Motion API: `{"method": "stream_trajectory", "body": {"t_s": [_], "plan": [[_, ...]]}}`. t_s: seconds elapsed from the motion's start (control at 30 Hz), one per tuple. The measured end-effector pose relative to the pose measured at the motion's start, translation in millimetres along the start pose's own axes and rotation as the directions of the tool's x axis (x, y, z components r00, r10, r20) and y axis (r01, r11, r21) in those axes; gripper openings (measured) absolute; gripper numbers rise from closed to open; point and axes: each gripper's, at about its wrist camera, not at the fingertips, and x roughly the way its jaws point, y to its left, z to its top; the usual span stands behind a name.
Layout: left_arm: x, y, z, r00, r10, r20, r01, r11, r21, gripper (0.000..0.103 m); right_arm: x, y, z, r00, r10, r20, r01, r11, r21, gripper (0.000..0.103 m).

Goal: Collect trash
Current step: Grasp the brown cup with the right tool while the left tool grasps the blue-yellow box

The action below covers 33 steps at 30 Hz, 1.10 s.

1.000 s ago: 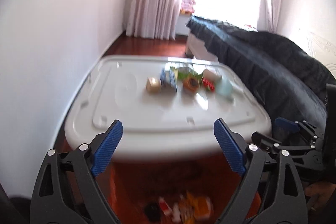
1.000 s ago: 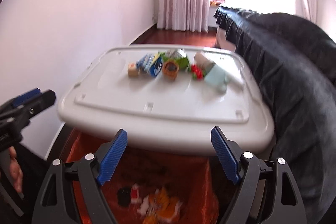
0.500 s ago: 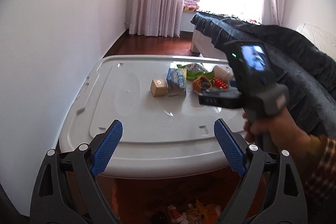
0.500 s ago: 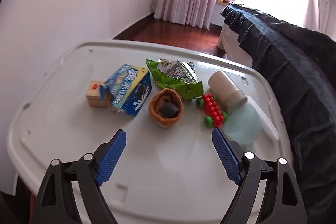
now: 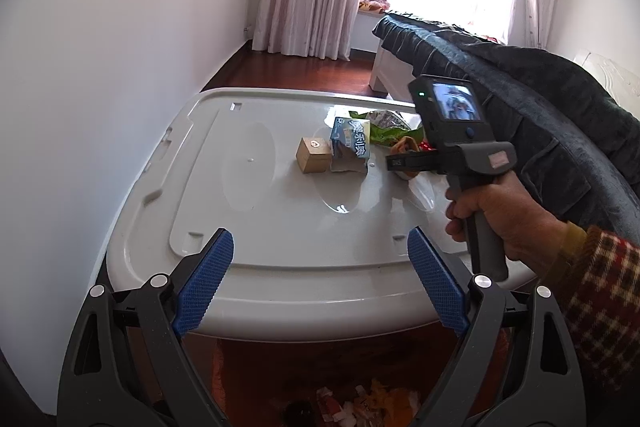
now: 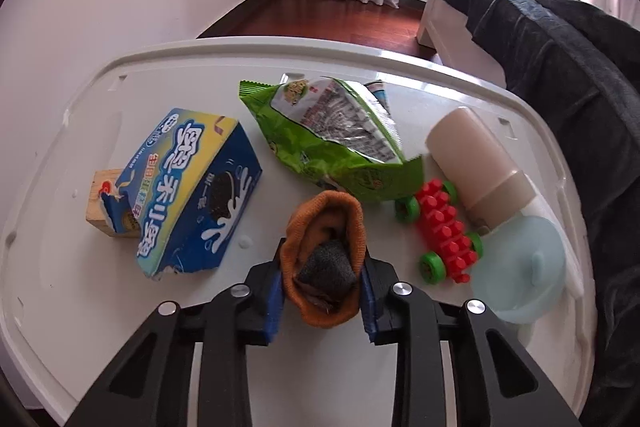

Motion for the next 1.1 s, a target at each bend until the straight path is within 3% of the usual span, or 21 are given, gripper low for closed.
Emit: {"method": "stream_trajectory", "body": {"t_s": [0.1,0.2,0.47,0.77,1.03,1.1], "plan": [[2,-1,10,1.000,-0.003,0.000,0.003,1.000,-0.005,0.087,-22,-8,-11,0.998,0.024,0.054,-0.025,1.000,0.015,0.029],[13,-6,31,0.999,-0.054,-0.001,0.054,0.999,-0.002,0.087,-48,-19,-23,0.993,0.047,0.104,-0.052,0.998,0.041,0.029],[96,-34,94,0.988,-0.151,-0.042,0.154,0.985,0.083,0.087,-103,-62,-39,0.981,0.038,0.193,-0.060,0.992,0.111,0.029],[203,-45,106,0.987,-0.043,-0.152,0.067,0.985,0.157,0.087,-116,-77,-40,0.971,0.036,0.237,-0.060,0.994,0.094,0.029],[247,-47,114,0.977,0.053,-0.206,-0.017,0.985,0.170,0.087,-115,-75,-41,0.971,0.055,0.233,-0.078,0.993,0.089,0.029],[253,-46,114,0.977,0.044,-0.207,-0.009,0.986,0.165,0.074,-117,-72,-41,0.971,0.058,0.234,-0.079,0.994,0.081,0.029]]}}
